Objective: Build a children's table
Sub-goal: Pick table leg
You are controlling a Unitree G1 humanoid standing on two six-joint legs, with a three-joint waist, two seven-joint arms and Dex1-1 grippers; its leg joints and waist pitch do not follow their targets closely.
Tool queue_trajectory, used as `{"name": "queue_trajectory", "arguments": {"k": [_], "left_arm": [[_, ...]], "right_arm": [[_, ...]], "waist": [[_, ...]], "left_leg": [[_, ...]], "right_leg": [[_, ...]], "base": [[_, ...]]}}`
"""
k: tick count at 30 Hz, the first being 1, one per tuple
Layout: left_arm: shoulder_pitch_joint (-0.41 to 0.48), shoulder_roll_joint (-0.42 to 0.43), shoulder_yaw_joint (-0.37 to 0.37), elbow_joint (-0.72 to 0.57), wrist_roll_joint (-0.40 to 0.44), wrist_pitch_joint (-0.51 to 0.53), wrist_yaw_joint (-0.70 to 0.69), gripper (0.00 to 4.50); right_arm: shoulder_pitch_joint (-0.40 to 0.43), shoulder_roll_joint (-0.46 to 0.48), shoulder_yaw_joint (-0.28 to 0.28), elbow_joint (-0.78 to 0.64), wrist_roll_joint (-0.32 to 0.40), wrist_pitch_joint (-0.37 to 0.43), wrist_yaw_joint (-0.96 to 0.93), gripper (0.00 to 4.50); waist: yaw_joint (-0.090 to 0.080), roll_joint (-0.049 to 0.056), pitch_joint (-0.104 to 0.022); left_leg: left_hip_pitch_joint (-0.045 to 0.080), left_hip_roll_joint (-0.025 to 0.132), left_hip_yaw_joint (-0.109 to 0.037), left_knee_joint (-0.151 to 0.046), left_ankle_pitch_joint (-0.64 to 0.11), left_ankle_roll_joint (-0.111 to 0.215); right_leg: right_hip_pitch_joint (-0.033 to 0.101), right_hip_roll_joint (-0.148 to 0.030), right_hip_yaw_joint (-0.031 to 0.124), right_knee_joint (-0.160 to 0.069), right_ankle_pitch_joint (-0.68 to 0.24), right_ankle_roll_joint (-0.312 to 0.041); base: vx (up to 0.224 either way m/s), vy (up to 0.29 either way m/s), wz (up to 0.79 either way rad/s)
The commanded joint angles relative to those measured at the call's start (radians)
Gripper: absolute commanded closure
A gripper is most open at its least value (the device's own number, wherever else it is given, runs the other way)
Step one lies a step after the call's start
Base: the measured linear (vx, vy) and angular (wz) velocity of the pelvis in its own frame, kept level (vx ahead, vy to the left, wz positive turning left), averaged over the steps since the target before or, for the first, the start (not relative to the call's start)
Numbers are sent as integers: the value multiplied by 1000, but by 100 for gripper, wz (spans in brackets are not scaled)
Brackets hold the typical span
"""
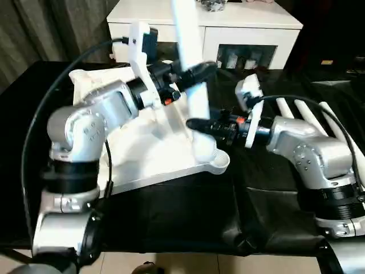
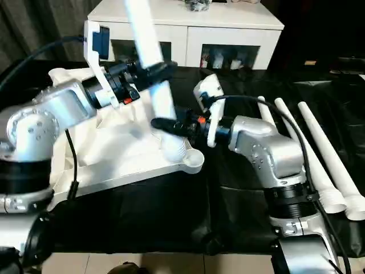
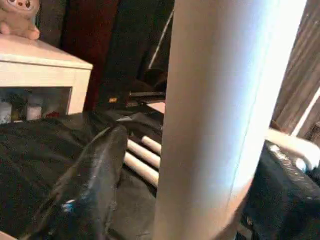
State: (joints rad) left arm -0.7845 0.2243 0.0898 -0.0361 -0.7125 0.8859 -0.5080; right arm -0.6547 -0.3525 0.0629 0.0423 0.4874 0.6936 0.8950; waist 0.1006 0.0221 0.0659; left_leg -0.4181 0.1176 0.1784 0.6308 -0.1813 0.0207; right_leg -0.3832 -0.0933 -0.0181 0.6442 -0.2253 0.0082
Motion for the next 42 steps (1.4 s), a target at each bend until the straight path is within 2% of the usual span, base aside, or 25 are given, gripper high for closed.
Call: {"name": "queue_trajectory", "arguments": {"k": [1, 3, 6, 8, 11, 12, 15, 18, 23, 24, 25, 27, 29, 30, 32, 34, 38, 40, 42], "left_arm": [[3, -6, -18, -28, 3, 12, 16, 63], [8, -12, -17, -33, -2, 17, 27, 93], [14, -18, -13, -31, -1, 18, 37, 104], [18, -18, -18, -32, 5, 19, 36, 136], [24, -21, -22, -35, 12, 17, 43, 145], [24, -23, -19, -35, 11, 17, 46, 180], [16, -26, -5, -27, 13, 1, 58, 196], [11, -26, 4, -24, 7, 0, 61, 235], [5, -14, 21, -27, -9, 4, 46, 257], [5, -11, 23, -28, -15, 6, 39, 260], [5, -4, 32, -30, -31, 11, 22, 260], [4, -2, 34, -30, -35, 13, 17, 260], [5, 6, 36, -34, -47, 19, 0, 261], [12, 26, 31, -45, -67, 29, -47, 262], [21, 45, 23, -63, -92, 41, -102, 262], [26, 62, 14, -72, -110, 48, -152, 262], [36, 102, -22, -101, -139, 61, -244, 262], [30, 126, -49, -96, -124, 51, -285, 262], [19, 135, -62, -80, -112, 44, -301, 262]], "right_arm": [[-29, 1, -21, -5, 4, -21, -10, 265], [-34, 1, -21, 0, 2, -25, -13, 265], [-38, 0, -20, 3, -1, -27, -12, 265], [-40, -1, -19, 5, -2, -28, -11, 265], [-43, -2, -16, 8, -2, -30, -11, 265], [-44, -2, -16, 8, -2, -31, -11, 265], [-42, 0, -14, 10, -2, -33, -12, 265], [-41, 5, -11, 7, -9, -46, -16, 266], [-44, 18, -19, 10, -11, -65, -25, 266], [-44, 17, -19, 12, -9, -63, -23, 210], [-44, 14, -24, 20, 2, -52, -17, 196], [-44, 14, -26, 22, 5, -49, -15, 196], [-42, 7, -28, 19, 15, -40, -3, 177], [-36, -14, -27, 7, 30, -22, 29, 154], [-28, -47, -21, -6, 44, 0, 74, 150], [-26, -67, -15, -9, 53, 20, 101, 119], [-25, -90, -12, -17, 78, 55, 138, 100], [-26, -109, 10, -17, 74, 61, 165, 72], [-22, -125, 35, -18, 58, 55, 181, 63]], "waist": [[0, -3, -79], [1, -3, -78], [0, -1, -79], [0, 1, -79], [0, -1, -79], [0, -2, -79], [0, 0, -78], [0, -1, -78], [-1, -1, -78], [-1, 0, -79], [-1, -1, -78], [-1, 0, -78], [-1, 0, -78], [0, 1, -77], [1, 2, -77], [0, 3, -75], [-2, 3, -76], [-5, 5, -74], [-6, 7, -75]], "left_leg": [[43, 93, -40, -88, -166, -25], [44, 94, -40, -89, -179, -31], [44, 94, -42, -91, -179, -37], [43, 92, -42, -90, -177, -38], [42, 93, -41, -90, -169, -35], [42, 93, -41, -89, -165, -32], [44, 93, -41, -91, -179, -36], [44, 93, -42, -92, -195, -44], [44, 93, -42, -92, -191, -44], [44, 92, -42, -93, -188, -43], [45, 92, -42, -93, -188, -43], [44, 92, -42, -93, -186, -43], [45, 91, -41, -93, -197, -46], [46, 91, -41, -94, -203, -47], [47, 91, -41, -94, -202, -47], [46, 91, -41, -96, -210, -47], [47, 91, -42, -96, -222, -51], [47, 92, -42, -98, -231, -55], [49, 92, -41, -98, -232, -67]], "right_leg": [[32, -64, 24, -61, 11, -260], [30, -63, 25, -63, -7, -254], [30, -61, 24, -62, -1, -247], [30, -61, 25, -62, 6, -245], [31, -62, 25, -62, 17, -244], [32, -62, 25, -62, 21, -246], [30, -61, 24, -63, 11, -247], [29, -62, 25, -64, -7, -242], [28, -62, 25, -64, -6, -239], [28, -60, 24, -63, 1, -238], [27, -59, 24, -63, 4, -239], [28, -59, 24, -62, 6, -240], [27, -59, 24, -63, -1, -241], [27, -59, 24, -63, -9, -239], [28, -57, 23, -62, -13, -237], [27, -57, 24, -64, -20, -238], [27, -59, 24, -63, -36, -244], [25, -57, 24, -64, -45, -242], [24, -57, 24, -64, -40, -243]], "base": [[0, 0, 0], [0, 0, 0], [0, 0, 0], [0, 0, 0], [0, 0, 0], [0, 0, 0], [0, 0, 0], [0, 0, 0], [0, 0, 0], [0, 0, 0], [0, 0, 0], [0, 0, 0], [0, 0, 0], [0, 0, 0], [0, 0, 0], [0, 0, 0], [0, 0, 0], [0, 0, 0], [0, 0, 0]]}}
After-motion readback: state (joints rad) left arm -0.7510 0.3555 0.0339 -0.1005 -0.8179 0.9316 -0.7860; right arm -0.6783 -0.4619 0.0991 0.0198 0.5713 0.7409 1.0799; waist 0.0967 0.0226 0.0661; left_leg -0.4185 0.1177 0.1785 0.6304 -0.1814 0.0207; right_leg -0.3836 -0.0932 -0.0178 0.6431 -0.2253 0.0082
